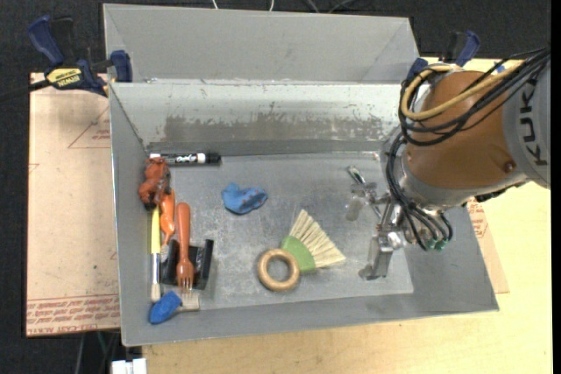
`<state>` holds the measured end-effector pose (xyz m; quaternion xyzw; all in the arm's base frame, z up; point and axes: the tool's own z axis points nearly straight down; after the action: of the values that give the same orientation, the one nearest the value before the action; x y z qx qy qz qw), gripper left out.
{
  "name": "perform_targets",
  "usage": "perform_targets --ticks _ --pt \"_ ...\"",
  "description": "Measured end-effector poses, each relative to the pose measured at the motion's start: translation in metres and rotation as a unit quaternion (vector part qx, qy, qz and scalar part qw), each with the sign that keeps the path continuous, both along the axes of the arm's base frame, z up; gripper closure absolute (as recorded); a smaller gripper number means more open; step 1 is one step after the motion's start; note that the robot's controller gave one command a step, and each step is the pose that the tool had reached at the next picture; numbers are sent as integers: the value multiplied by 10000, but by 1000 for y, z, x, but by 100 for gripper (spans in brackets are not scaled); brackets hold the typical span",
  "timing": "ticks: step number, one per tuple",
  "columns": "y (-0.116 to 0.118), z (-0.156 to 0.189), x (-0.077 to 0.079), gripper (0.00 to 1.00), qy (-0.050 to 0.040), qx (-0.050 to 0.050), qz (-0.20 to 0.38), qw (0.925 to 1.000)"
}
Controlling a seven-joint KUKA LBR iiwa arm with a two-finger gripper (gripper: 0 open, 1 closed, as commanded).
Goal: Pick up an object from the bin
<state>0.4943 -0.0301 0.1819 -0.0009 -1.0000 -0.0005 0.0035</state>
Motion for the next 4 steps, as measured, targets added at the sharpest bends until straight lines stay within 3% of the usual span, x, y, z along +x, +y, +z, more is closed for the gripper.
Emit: perform_targets --ticks 1,2,3,4 --pt "0 3 2 0 -38 -3 8 10000" --pt "33 -63 2 0 -49 1 -583 9983" --pt "59 -82 9 0 -81 1 -1499 9887" --pt "67 -78 9 0 -33 5 -861 9963"
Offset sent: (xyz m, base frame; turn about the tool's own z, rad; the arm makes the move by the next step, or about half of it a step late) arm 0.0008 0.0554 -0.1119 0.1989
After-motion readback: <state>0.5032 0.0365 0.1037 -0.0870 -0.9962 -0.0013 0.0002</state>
